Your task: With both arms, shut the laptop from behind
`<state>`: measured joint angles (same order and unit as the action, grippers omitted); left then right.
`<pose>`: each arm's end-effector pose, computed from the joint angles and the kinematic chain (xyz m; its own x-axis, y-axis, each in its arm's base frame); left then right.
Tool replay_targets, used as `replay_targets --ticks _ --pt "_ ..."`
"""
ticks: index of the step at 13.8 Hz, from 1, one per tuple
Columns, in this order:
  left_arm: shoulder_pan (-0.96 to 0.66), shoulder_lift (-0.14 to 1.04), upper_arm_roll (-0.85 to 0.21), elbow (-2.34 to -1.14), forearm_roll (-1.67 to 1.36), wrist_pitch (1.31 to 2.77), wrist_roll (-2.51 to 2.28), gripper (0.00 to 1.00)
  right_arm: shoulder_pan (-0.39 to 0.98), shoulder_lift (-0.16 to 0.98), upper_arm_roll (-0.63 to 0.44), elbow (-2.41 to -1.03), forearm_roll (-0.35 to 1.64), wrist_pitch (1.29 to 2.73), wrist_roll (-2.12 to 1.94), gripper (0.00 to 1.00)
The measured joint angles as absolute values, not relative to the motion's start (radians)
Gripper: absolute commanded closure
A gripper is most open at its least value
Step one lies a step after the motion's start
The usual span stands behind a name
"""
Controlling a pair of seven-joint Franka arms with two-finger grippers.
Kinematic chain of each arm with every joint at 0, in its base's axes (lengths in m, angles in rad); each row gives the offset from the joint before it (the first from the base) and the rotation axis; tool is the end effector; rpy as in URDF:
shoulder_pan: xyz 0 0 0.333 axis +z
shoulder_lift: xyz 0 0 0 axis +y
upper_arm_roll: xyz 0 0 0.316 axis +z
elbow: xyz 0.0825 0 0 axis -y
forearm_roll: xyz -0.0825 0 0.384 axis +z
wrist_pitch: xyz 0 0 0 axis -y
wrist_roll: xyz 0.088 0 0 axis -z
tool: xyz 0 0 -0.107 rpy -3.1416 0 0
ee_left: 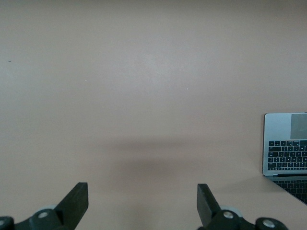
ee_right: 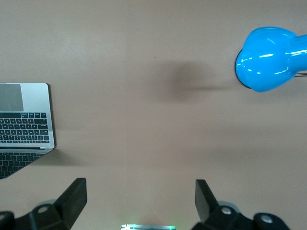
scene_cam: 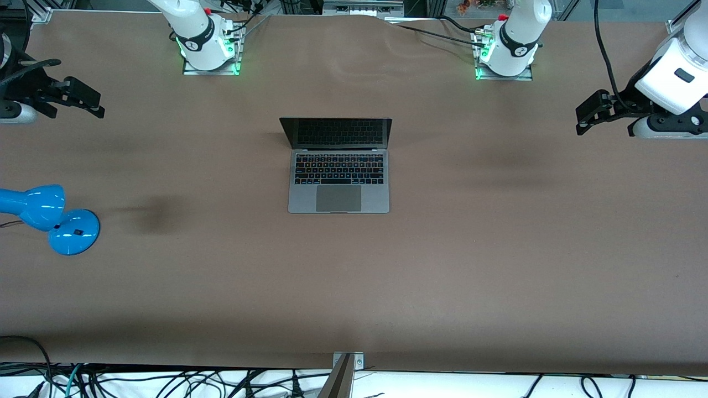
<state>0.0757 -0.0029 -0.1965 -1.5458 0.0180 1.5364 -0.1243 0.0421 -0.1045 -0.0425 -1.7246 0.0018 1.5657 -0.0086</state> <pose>0.5467 -0.0645 0.6348 1.0000 0.0041 -0.0042 0.0040 -0.9998 -0.0192 0.5188 -0.0011 0.6077 0.9985 0.0087 -0.0544 0.0083 -0.9999 -0.0067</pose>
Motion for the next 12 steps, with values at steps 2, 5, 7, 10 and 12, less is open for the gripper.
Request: replay_targets --ticks 2,5,7,10,12 --pt "0.076 -0.003 -0.197 -1.546 0.018 1.536 -0.124 0.0 0.042 -0.105 -0.043 -1.725 0.002 1.564 -0.009 0.0" --pt "0.076 -0.003 -0.197 -1.546 0.018 1.536 -0.124 0.0 0.042 -0.105 -0.042 -1.725 0.002 1.562 -0.009 0.0" --pt "0.076 -0.003 -0.197 -1.546 0.018 1.536 -0.124 0.0 0.042 -0.104 -0.041 -1.725 0.002 1.558 -0.009 0.0" --pt "0.076 -0.003 -0.197 -1.546 0.018 1.536 -0.124 0.0 0.042 -0.102 -0.04 -1.728 0.002 1.556 -0.009 0.0" --pt "0.076 -0.003 -0.197 -1.546 0.018 1.536 -0.124 0.0 0.042 -0.1 -0.04 -1.73 0.002 1.556 -0.009 0.0"
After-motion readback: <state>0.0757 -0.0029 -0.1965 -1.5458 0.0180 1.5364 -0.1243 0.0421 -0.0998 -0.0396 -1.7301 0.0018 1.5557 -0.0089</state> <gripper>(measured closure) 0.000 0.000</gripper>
